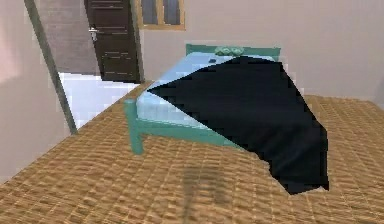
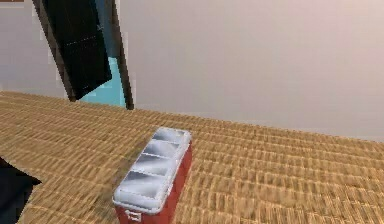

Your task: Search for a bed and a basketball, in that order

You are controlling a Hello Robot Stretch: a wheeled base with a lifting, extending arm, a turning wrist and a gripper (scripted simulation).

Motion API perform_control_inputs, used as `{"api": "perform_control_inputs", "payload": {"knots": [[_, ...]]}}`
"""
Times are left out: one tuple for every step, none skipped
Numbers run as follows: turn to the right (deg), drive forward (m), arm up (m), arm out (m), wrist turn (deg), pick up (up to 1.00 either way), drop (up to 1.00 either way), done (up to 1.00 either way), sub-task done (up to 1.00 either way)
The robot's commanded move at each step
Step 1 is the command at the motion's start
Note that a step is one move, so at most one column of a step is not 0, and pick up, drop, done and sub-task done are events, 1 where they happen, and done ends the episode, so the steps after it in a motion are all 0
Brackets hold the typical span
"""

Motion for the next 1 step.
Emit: {"api": "perform_control_inputs", "payload": {"knots": [[12.0,0.00,0.00,0.00,0.0,0.00,0.00,0.00,0.00]]}}
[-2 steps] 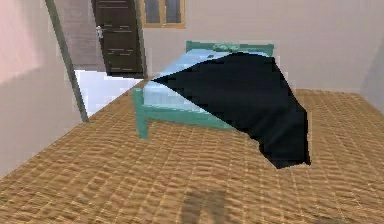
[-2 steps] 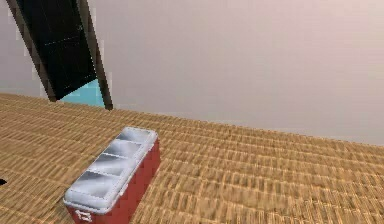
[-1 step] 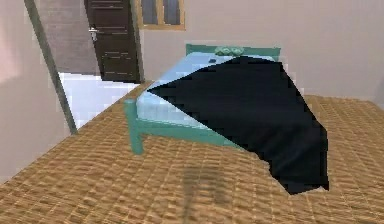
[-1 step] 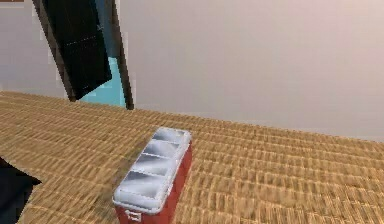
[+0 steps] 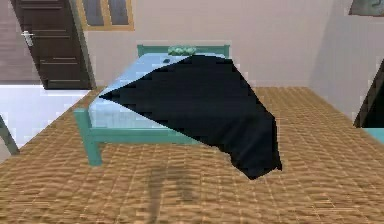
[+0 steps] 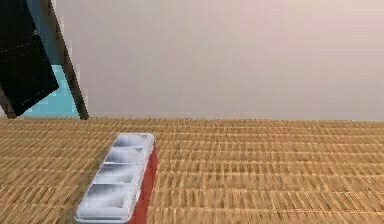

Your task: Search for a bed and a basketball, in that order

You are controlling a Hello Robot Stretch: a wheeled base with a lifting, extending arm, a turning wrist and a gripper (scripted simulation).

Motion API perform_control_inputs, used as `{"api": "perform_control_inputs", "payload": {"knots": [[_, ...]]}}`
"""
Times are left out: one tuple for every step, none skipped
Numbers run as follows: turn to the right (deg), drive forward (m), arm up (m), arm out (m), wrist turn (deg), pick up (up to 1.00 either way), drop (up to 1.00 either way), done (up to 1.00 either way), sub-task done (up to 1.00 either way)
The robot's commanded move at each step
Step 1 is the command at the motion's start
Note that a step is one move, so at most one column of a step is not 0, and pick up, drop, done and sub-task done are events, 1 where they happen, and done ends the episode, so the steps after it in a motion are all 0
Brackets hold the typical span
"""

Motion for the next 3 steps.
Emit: {"api": "perform_control_inputs", "payload": {"knots": [[0.0,0.65,0.00,0.00,0.0,0.00,0.00,0.00,0.00],[0.0,0.00,0.00,0.00,0.0,0.00,0.00,0.00,1.00],[-45.0,0.00,0.00,0.00,0.0,0.00,0.00,0.00,0.00]]}}
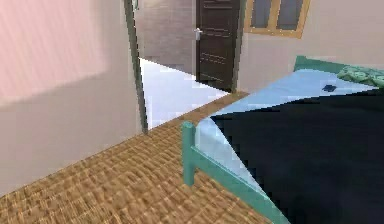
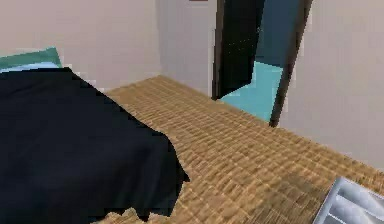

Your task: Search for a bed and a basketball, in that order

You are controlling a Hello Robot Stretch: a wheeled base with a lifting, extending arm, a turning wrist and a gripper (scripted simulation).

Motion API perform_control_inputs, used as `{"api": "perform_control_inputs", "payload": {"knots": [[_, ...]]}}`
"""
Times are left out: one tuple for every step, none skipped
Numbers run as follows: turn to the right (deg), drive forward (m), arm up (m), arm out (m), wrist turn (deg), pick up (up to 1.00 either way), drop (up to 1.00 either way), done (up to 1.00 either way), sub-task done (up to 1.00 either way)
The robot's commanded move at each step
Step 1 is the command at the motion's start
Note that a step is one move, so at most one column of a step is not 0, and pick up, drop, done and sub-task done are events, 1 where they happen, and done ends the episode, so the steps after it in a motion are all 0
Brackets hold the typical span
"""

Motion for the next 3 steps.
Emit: {"api": "perform_control_inputs", "payload": {"knots": [[-45.0,0.00,0.00,0.00,0.0,0.00,0.00,0.00,0.00],[-45.0,0.00,0.00,0.00,0.0,0.00,0.00,0.00,0.00],[-42.0,0.00,0.00,0.00,0.0,0.00,0.00,0.00,0.00]]}}
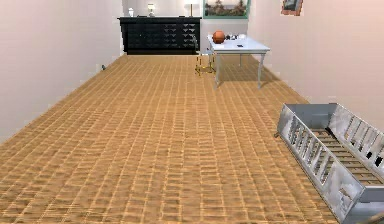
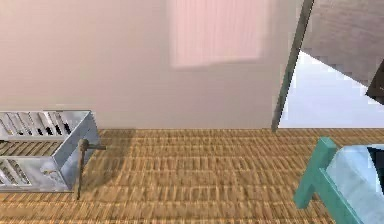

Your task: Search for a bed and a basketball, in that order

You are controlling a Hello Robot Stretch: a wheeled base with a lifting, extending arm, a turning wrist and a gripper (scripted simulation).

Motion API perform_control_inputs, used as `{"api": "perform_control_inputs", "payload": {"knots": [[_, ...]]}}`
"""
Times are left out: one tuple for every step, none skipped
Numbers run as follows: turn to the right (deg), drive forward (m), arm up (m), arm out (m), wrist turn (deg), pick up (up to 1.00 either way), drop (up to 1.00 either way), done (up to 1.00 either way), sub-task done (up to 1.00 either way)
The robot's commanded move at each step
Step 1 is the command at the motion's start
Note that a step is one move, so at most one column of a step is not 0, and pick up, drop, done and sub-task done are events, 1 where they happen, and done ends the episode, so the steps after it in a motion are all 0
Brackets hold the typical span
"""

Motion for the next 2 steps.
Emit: {"api": "perform_control_inputs", "payload": {"knots": [[0.0,1.00,0.00,0.00,0.0,0.00,0.00,0.00,0.00],[0.0,1.00,0.00,0.00,0.0,0.00,0.00,0.00,0.00]]}}
